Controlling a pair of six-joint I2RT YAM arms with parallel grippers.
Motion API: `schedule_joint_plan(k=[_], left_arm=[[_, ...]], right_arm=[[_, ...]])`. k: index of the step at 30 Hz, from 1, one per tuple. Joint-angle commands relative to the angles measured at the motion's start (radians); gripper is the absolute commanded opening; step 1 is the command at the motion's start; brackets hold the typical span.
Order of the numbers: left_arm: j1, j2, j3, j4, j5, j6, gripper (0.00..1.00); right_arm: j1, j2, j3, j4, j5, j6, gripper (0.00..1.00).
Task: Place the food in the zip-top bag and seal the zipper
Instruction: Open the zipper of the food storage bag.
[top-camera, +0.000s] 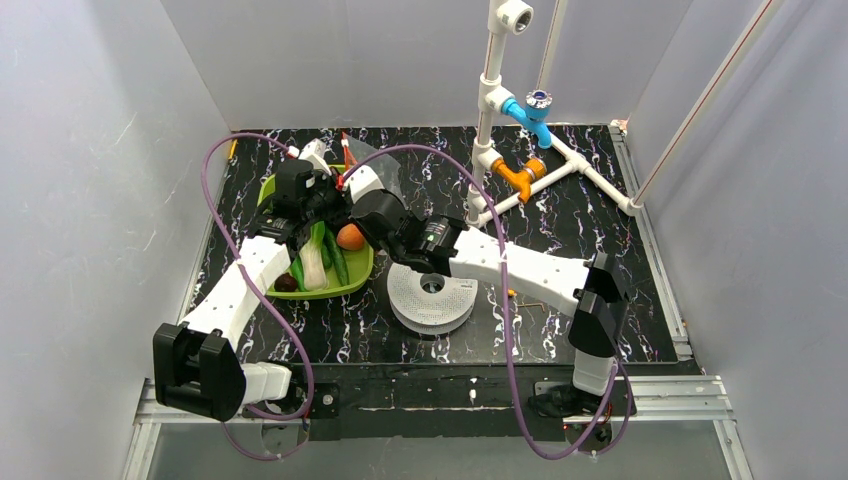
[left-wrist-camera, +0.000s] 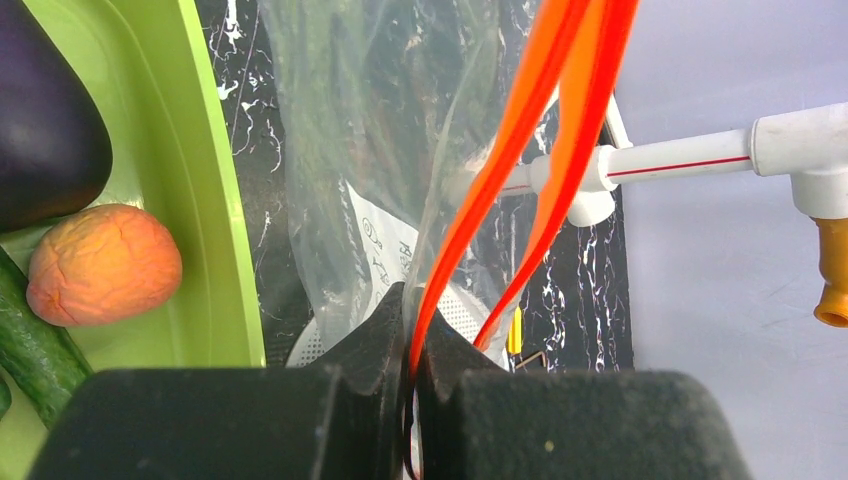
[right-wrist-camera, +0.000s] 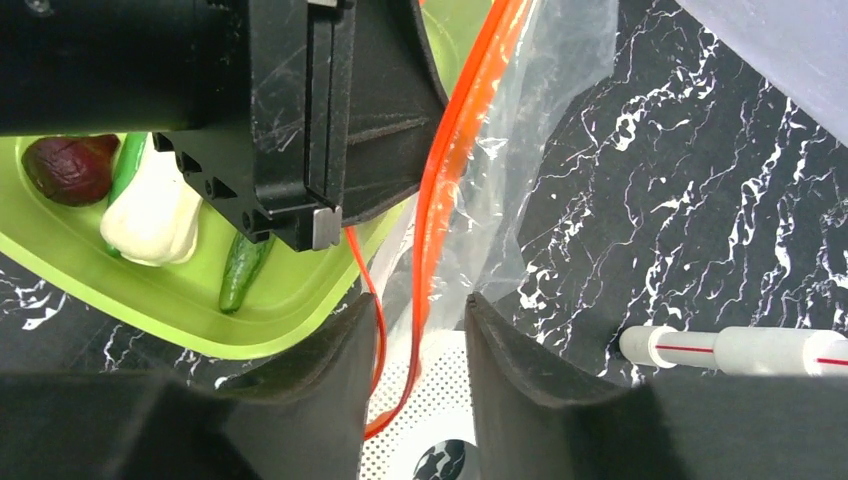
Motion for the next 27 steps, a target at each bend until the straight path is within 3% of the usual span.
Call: schedule_joint_plan(k=[1, 3, 9, 27], left_arm=[[-0.002, -0.011, 0.041, -0.005, 0.001, 0.013, 0.00], [-0.002, -0.011, 0.042, -0.005, 0.003, 0.013, 0.00], [-0.002, -0.012, 0.042, -0.005, 0.003, 0.016, 0.00], [-0.002, -0.016, 0.041, -0.006, 0.011, 0.017, 0.00]], right_arm=[[0.001, -0.065, 0.033, 0.026, 0.002, -0.004, 0.52], [0.001, -0.082, 0.033, 0.027, -0.010, 0.012, 0.56], [0.000, -0.097, 0.028, 0.044, -0.004, 0.010, 0.57], [0.000, -0.033, 0.052, 0.053, 0.035, -0.032, 0.48]])
